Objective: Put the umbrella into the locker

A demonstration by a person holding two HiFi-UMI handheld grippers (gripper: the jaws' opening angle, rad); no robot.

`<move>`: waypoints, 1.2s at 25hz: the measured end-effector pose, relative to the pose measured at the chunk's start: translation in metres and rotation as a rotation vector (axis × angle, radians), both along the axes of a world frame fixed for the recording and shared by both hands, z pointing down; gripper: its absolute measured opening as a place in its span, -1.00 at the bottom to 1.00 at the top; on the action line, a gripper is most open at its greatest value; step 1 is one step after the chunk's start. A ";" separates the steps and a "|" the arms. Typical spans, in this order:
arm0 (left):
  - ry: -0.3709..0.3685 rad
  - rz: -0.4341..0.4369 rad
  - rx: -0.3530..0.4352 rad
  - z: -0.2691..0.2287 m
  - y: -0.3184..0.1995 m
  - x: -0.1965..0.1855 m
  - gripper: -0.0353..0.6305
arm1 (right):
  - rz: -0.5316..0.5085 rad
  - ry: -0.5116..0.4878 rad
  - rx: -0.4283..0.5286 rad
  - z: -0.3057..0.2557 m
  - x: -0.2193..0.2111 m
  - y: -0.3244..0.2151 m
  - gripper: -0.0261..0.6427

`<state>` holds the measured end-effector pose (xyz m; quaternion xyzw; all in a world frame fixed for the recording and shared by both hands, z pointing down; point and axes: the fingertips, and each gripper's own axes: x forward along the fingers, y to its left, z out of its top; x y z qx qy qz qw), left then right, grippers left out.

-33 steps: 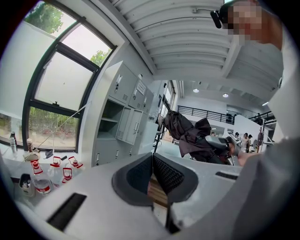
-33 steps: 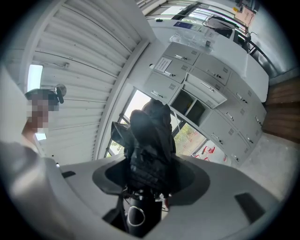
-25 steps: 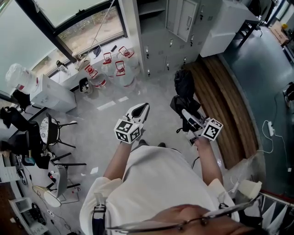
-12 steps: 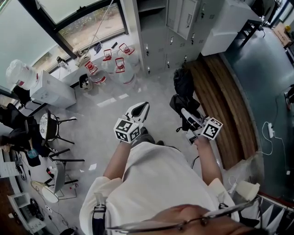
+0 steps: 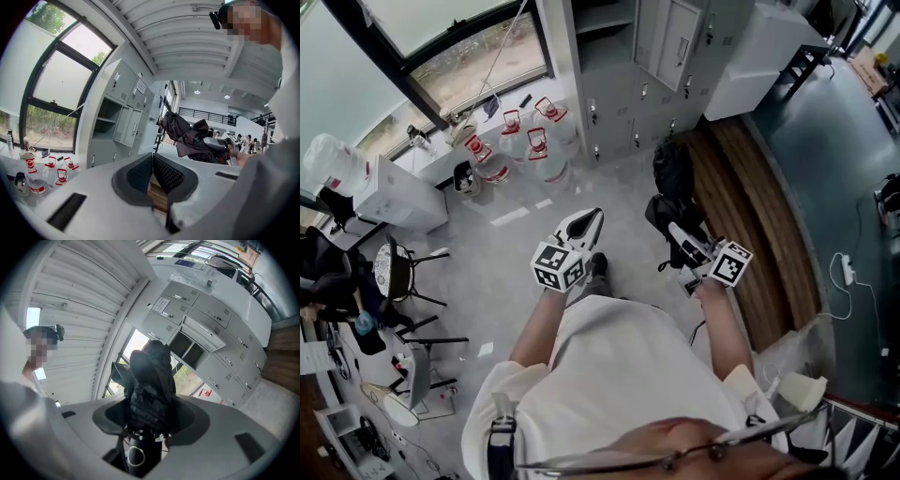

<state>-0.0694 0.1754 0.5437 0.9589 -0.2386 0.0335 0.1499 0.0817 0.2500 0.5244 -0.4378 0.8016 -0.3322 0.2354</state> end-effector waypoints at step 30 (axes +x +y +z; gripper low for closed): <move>0.001 0.130 -0.047 0.014 -0.268 0.048 -0.88 | 0.093 -0.016 -0.054 0.012 0.030 -0.247 -0.22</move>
